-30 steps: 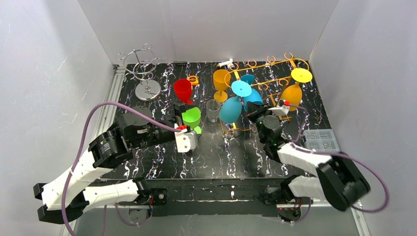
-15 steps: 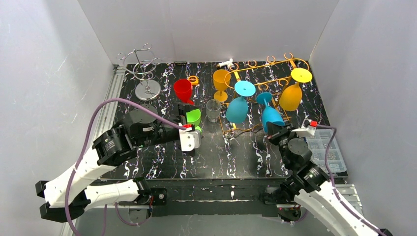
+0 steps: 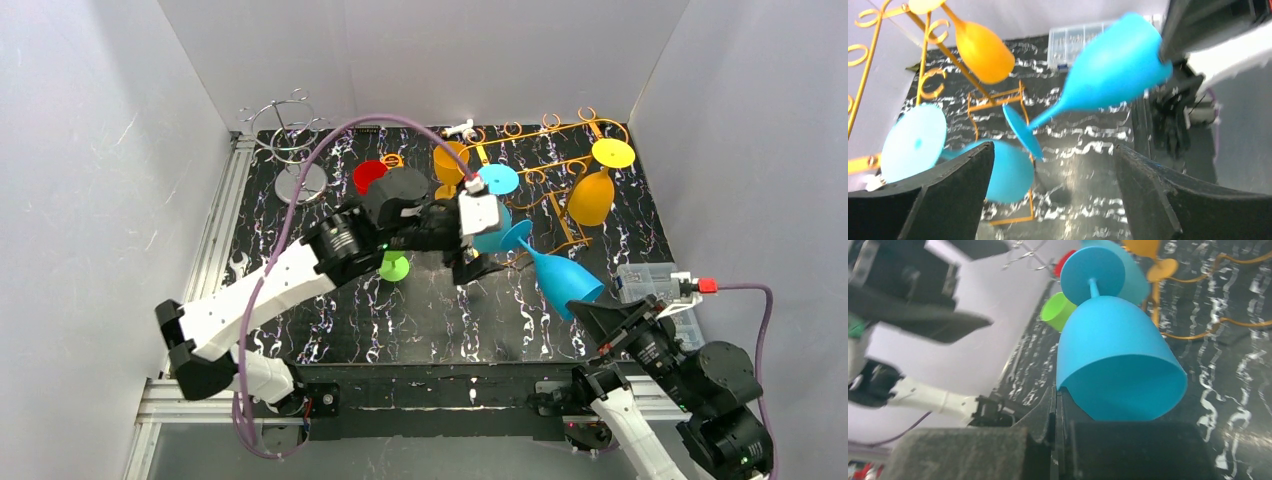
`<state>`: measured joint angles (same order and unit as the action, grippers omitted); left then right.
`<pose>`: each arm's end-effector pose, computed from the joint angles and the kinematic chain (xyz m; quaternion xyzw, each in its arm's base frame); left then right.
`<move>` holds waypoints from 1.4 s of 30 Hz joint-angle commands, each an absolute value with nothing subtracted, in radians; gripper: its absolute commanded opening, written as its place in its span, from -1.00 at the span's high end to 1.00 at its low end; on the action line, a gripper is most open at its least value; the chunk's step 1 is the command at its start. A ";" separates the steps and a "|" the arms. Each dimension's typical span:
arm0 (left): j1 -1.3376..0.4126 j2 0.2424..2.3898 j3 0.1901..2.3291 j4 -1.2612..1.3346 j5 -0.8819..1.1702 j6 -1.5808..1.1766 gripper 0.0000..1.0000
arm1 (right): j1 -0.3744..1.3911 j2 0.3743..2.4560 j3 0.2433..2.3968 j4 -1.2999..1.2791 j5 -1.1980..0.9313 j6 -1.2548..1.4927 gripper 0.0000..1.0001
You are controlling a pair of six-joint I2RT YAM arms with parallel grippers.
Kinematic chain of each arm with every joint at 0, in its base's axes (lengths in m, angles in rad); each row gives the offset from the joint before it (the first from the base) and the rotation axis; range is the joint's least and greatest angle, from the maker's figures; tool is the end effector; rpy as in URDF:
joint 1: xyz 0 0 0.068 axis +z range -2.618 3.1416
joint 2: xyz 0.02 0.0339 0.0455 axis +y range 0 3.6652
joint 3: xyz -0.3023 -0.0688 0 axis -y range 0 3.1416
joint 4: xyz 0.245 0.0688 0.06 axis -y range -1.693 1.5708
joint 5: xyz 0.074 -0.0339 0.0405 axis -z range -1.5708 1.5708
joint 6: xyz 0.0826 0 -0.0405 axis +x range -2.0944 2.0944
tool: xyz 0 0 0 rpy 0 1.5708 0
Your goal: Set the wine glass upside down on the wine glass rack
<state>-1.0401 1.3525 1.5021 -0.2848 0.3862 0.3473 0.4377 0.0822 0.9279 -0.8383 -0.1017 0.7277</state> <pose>0.1437 -0.3064 0.4842 0.5697 0.4877 -0.3551 0.5581 -0.0104 0.0044 0.3626 0.0660 0.7014 0.4199 0.5721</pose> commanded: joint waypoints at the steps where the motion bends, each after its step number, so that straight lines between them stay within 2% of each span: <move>1: -1.037 1.425 1.634 -0.227 0.464 0.202 -0.67 | 0.431 0.055 0.973 -0.675 -0.278 0.717 0.97; 8: -1.037 1.456 1.655 -0.232 0.487 0.144 -0.57 | 0.431 0.022 0.995 -0.672 -0.286 0.716 0.97; 18: -1.037 1.372 1.597 -0.244 0.346 0.174 -0.36 | 0.431 0.022 1.000 -0.668 -0.273 0.677 0.97; 19: -1.037 1.360 1.588 -0.243 0.335 0.177 -0.29 | 0.431 0.022 0.996 -0.667 -0.272 0.676 0.97; 20: -1.037 1.349 1.578 -0.242 0.328 0.178 -0.11 | 0.431 0.022 0.993 -0.667 -0.271 0.673 0.97; 26: -1.037 1.352 1.575 -0.248 0.344 0.182 0.59 | 0.429 0.022 0.959 -0.603 -0.292 0.696 0.97; 28: -1.037 1.373 1.595 -0.256 0.354 0.171 0.71 | 0.424 0.022 0.944 -0.582 -0.290 0.701 0.97; 30: -1.038 1.394 1.619 -0.268 0.375 0.159 0.63 | 0.421 0.015 0.923 -0.570 -0.272 0.703 0.97; 32: -1.037 1.413 1.643 -0.285 0.394 0.146 0.35 | 0.420 0.015 0.907 -0.549 -0.261 0.705 0.97; 35: -1.038 1.423 1.661 -0.305 0.398 0.129 0.03 | 0.409 0.016 0.896 -0.522 -0.246 0.703 0.97; 37: -1.037 1.416 1.656 -0.310 0.396 0.130 -0.03 | 0.406 0.014 0.890 -0.508 -0.243 0.702 0.97; 38: -1.037 1.412 1.649 -0.312 0.395 0.134 0.04 | 0.404 0.016 0.884 -0.500 -0.244 0.703 0.97; 41: -1.037 1.407 1.641 -0.313 0.384 0.146 0.52 | 0.399 0.015 0.867 -0.473 -0.263 0.714 0.97; 42: -1.037 1.408 1.643 -0.311 0.384 0.147 0.62 | 0.395 0.014 0.863 -0.466 -0.270 0.717 0.97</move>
<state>-1.0229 1.4326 1.6207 -0.2913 0.3355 0.1516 0.4103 0.0227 0.8795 -0.6044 -0.2653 0.7063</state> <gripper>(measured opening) 0.281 0.031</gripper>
